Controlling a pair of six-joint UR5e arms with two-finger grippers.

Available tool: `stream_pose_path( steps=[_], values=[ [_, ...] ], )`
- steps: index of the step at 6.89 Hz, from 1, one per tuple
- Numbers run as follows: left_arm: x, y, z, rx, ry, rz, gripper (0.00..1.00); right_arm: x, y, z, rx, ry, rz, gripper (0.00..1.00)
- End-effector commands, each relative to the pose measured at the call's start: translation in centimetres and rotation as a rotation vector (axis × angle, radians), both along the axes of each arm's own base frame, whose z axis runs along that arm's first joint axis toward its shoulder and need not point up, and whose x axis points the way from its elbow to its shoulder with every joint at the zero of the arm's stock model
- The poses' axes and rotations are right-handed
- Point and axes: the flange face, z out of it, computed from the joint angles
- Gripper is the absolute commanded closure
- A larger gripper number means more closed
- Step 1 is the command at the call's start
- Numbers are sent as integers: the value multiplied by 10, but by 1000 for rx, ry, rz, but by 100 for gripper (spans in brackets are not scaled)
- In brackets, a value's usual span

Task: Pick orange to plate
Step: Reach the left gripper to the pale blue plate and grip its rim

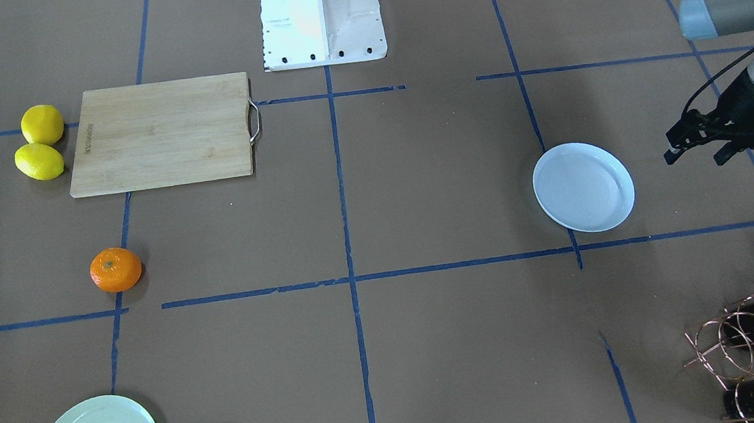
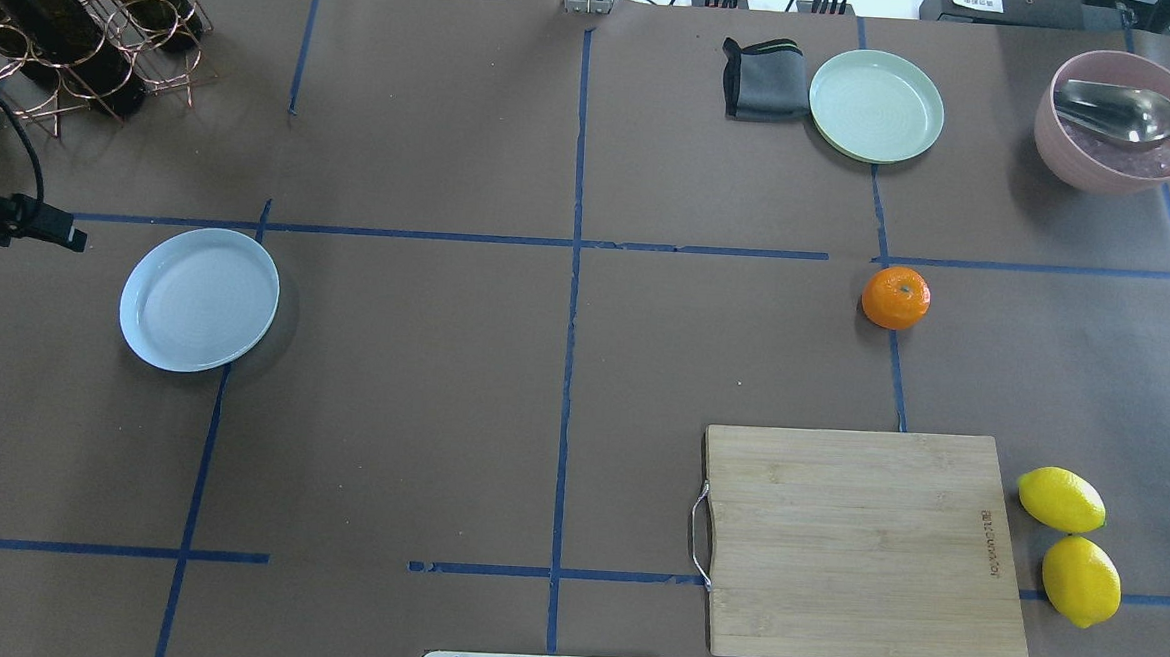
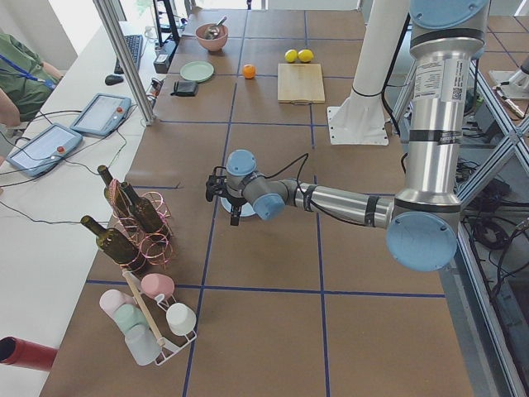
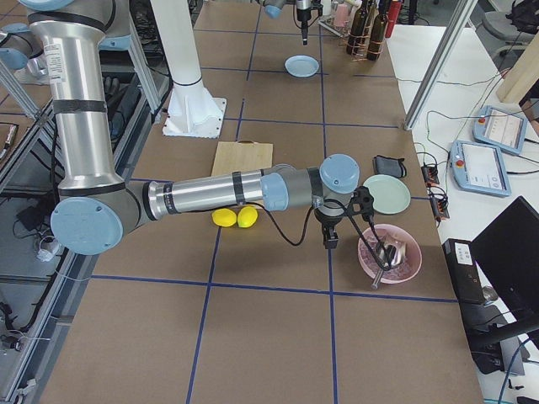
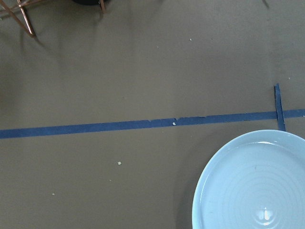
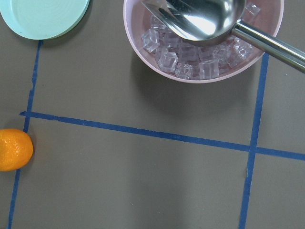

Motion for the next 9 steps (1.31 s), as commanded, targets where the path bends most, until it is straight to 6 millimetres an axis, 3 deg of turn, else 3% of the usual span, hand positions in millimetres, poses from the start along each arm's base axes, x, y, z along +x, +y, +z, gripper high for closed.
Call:
stream_pose_path(
  steps=[1,3,5,7,8,9],
  values=[
    [43,18,27,-27,-1,-35,0,0,1,-8,-18,-4,25,0],
    [50,20,33,-17,-5,-38,3,0,1,-14,-9,-5,28,0],
    [52,18,28,-12,1,-39,23,1,2,-13,-11,-5,30,0],
    [54,18,26,-9,5,-35,29,0,2,-12,-12,-5,28,0],
    [54,18,26,-9,5,-35,39,1,3,-11,-15,-5,30,0],
    [54,18,24,-9,8,-36,62,1,3,-10,-17,-5,30,0]
  ],
)
